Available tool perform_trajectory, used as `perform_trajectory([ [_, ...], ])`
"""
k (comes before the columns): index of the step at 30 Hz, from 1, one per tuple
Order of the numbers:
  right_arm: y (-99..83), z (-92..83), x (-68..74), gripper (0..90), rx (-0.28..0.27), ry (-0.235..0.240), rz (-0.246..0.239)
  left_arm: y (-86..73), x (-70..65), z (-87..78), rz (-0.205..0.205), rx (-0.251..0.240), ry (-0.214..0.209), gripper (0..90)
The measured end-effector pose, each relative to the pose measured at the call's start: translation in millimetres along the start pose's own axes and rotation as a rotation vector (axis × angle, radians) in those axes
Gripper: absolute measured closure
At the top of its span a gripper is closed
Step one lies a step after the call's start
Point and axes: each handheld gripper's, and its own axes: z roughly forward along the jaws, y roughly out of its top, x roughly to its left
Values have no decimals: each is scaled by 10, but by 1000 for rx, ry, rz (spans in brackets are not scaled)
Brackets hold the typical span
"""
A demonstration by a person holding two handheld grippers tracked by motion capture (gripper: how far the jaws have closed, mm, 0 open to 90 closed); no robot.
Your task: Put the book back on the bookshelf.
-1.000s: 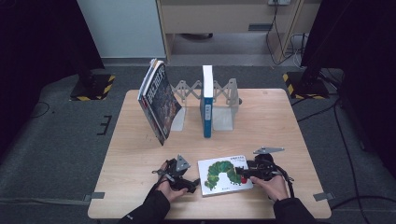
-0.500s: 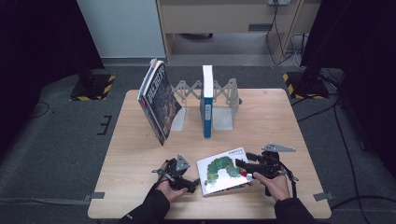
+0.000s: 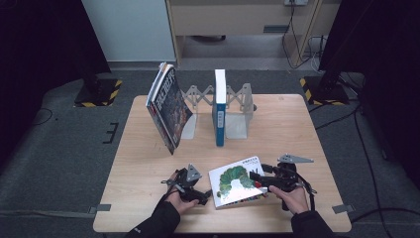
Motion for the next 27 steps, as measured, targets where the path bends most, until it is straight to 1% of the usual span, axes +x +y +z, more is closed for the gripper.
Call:
perform_trajectory([
  [2, -5, 2, -5, 272, 17, 0, 7, 0, 0, 0, 0, 0, 0, 0],
  [3, -7, 2, -10, 332, 42, 16, 18, 0, 0, 0, 0, 0, 0, 0],
  [4, -13, 11, -7, 337, 61, 56, 40, 0, 0, 0, 0, 0, 0, 0],
  [5, -24, 32, 11, 335, 72, 74, 43, 0, 0, 0, 0, 0, -1, 0],
  [6, -28, 56, 37, 331, 97, 65, 17, 0, 0, 0, 0, 0, -1, 0],
  [7, -26, 80, 53, 323, 120, 45, -18, 0, 1, 0, 0, 0, -1, 0],
  [8, -23, 101, 53, 324, 133, 37, -29, 0, 1, 0, 0, 0, -1, 0],
  [10, -18, 129, 27, 338, 134, 40, -8, 0, 2, 0, 1, 0, -2, 0],
  [13, -14, 160, 4, 362, 134, 38, -2, 1, 3, 1, 2, 0, -2, 0],
  [16, -16, 194, -4, 398, 146, 37, -7, 1, 4, 1, 2, 0, -2, 0],
  [17, -17, 206, -6, 419, 151, 41, -7, 1, 4, 1, 2, 0, -3, 0],
  [19, -21, 236, -13, 431, 164, 44, -13, 1, 5, 2, 2, 0, -3, 0],
  [25, -15, 250, -47, 487, 176, 72, 14, 1, 14, -1, 2, -1, -8, 0],
  [27, -9, 246, -56, 511, 175, 78, 17, 6, 29, -7, -10, -1, -18, 0],
])
